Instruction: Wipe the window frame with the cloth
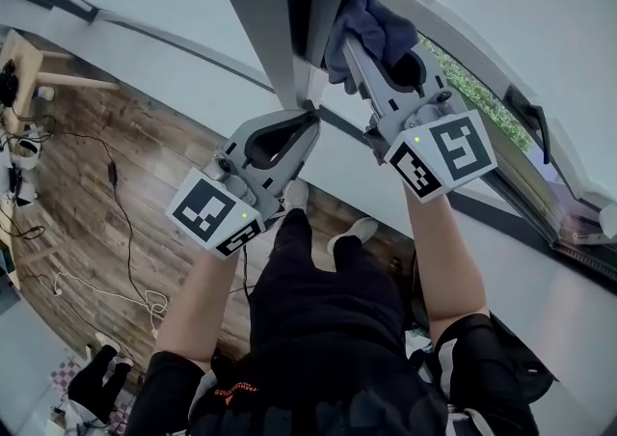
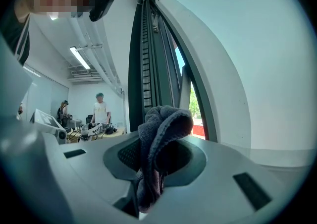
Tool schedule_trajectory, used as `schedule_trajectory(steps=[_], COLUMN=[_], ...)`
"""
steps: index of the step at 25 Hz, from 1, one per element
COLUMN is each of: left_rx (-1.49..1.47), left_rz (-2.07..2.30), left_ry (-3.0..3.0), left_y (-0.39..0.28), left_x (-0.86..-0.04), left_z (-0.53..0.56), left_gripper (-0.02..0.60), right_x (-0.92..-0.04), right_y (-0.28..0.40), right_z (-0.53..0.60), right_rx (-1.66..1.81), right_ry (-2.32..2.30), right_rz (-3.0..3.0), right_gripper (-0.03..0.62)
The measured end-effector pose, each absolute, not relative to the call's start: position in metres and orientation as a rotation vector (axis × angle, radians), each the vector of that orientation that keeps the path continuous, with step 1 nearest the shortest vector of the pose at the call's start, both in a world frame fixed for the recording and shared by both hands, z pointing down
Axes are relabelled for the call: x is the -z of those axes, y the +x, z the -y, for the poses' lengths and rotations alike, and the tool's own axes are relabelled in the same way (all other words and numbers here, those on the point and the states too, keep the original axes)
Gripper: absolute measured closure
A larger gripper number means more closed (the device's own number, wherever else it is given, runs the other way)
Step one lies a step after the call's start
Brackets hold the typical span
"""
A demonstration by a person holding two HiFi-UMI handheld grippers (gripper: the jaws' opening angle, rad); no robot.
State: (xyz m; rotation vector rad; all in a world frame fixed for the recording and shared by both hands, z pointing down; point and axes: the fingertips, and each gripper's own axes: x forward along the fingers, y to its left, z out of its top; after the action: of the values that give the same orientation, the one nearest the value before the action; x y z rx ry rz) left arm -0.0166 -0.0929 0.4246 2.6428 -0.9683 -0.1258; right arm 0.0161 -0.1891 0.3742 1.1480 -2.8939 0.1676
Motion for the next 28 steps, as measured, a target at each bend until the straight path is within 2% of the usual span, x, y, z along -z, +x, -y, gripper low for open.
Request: schedule_trajectory(steps=[28], left_rx=[0.101], left_rz=[0.971], left_ry=[2.592], left_y=[-0.035], left_x=[-0.452], left_z=[0.089], left_gripper=[0.546], right_x=[-0.439], right_y=[0.011], right_z=[0.189], right_rx=[-0.291], right_ry=[1.173], right_rz=[2.797], right_gripper=[0.514])
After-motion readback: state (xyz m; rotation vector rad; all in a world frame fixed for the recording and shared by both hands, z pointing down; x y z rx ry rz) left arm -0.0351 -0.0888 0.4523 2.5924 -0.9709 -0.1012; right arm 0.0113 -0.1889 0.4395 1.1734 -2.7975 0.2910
